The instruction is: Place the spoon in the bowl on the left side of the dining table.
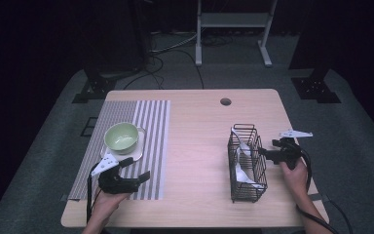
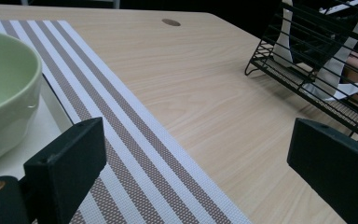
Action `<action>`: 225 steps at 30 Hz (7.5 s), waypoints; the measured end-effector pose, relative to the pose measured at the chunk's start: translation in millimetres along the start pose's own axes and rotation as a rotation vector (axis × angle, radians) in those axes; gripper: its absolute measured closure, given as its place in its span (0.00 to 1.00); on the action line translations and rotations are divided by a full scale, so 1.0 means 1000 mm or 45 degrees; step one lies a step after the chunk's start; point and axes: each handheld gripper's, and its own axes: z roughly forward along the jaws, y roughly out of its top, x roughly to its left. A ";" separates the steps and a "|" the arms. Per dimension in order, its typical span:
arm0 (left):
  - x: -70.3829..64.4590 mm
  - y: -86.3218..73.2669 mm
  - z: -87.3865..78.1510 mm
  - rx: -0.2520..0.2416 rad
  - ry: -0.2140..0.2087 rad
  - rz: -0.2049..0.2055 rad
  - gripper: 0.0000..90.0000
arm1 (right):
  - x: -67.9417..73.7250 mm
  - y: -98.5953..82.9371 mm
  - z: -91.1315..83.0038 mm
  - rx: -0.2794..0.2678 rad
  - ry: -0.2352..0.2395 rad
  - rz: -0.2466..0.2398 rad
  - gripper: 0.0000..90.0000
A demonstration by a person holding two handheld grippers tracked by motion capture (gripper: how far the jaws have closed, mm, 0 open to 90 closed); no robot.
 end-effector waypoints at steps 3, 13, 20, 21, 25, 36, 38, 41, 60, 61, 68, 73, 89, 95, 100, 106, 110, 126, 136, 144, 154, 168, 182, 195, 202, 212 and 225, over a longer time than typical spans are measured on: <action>-0.001 0.000 0.002 0.003 -0.007 -0.003 0.04 | 0.000 0.000 0.000 -0.006 0.007 -0.003 0.19; -0.010 0.005 0.005 0.020 -0.022 0.028 0.03 | 0.000 0.000 0.000 -0.006 0.002 -0.004 0.19; -0.015 0.012 0.011 0.035 -0.059 0.041 0.03 | 0.000 0.000 0.000 -0.003 -0.001 -0.003 0.19; -0.017 0.013 0.012 0.034 -0.059 0.045 0.03 | 0.000 0.000 0.000 -0.002 -0.002 -0.006 0.19; -0.022 0.015 0.016 0.041 -0.086 0.054 0.03 | 0.001 0.000 0.000 -0.002 -0.002 -0.007 0.19; -0.031 0.019 0.026 0.055 -0.123 0.069 0.03 | 0.001 0.000 0.000 0.000 -0.003 -0.011 0.19; -0.032 0.020 0.028 0.056 -0.131 0.075 0.03 | 0.001 0.000 0.000 0.001 -0.004 -0.013 0.19; -0.035 0.020 0.030 0.050 -0.129 0.069 0.03 | 0.001 0.000 0.000 0.001 -0.008 -0.014 0.19; -0.057 0.031 0.055 0.066 -0.223 0.090 0.03 | 0.001 0.000 0.000 -0.004 -0.005 -0.015 0.19; -0.057 0.031 0.055 0.066 -0.223 0.090 0.03 | 0.001 0.000 0.000 -0.004 -0.004 -0.015 0.19; -0.065 0.035 0.063 0.078 -0.259 0.095 0.03 | 0.001 0.000 0.000 -0.006 -0.003 -0.015 0.19; -0.070 0.035 0.069 0.090 -0.280 0.101 0.03 | 0.002 0.000 0.000 -0.006 -0.004 -0.015 0.19; -0.087 0.044 0.087 0.111 -0.347 0.119 0.03 | 0.001 0.000 0.000 -0.010 -0.004 -0.017 0.19; -0.090 0.045 0.091 0.115 -0.358 0.120 0.03 | 0.001 0.000 0.000 -0.010 -0.002 -0.016 0.19; -0.091 0.046 0.094 0.118 -0.365 0.115 0.03 | 0.001 0.000 0.000 -0.013 -0.001 -0.016 0.19; -0.096 0.048 0.101 0.122 -0.387 0.111 0.04 | 0.001 0.000 0.000 -0.010 0.000 -0.017 0.19; -0.099 0.049 0.105 0.127 -0.402 0.112 0.05 | 0.001 0.000 0.000 -0.011 0.000 -0.018 0.19; -0.117 0.057 0.120 0.142 -0.452 0.143 0.05 | 0.001 0.000 -0.001 -0.014 0.007 -0.019 0.19; -0.124 0.061 0.127 0.136 -0.484 0.136 0.06 | 0.001 0.000 -0.001 -0.014 0.009 -0.020 0.19; -0.129 0.064 0.131 0.139 -0.503 0.135 0.06 | 0.001 0.000 -0.001 -0.014 0.010 -0.020 0.19; -0.139 0.070 0.138 0.140 -0.531 0.156 0.06 | 0.001 0.000 -0.001 -0.016 0.009 -0.021 0.19; -0.147 0.077 0.146 0.137 -0.549 0.175 0.10 | 0.000 0.000 -0.001 -0.016 0.013 -0.015 0.19; -0.155 0.088 0.155 0.143 -0.551 0.176 0.13 | 0.000 0.000 -0.001 -0.017 0.018 -0.012 0.19; -0.163 0.095 0.164 0.150 -0.546 0.169 0.15 | 0.000 0.000 -0.001 -0.020 0.023 -0.010 0.19; -0.165 0.097 0.170 0.157 -0.526 0.153 0.23 | 0.000 0.000 -0.001 -0.021 0.026 -0.010 0.19; -0.167 0.099 0.175 0.144 -0.477 0.139 0.37 | -0.001 0.000 -0.001 -0.020 0.029 -0.008 0.19; -0.167 0.101 0.180 0.129 -0.421 0.132 0.65 | 0.000 0.000 -0.001 -0.022 0.036 -0.010 0.19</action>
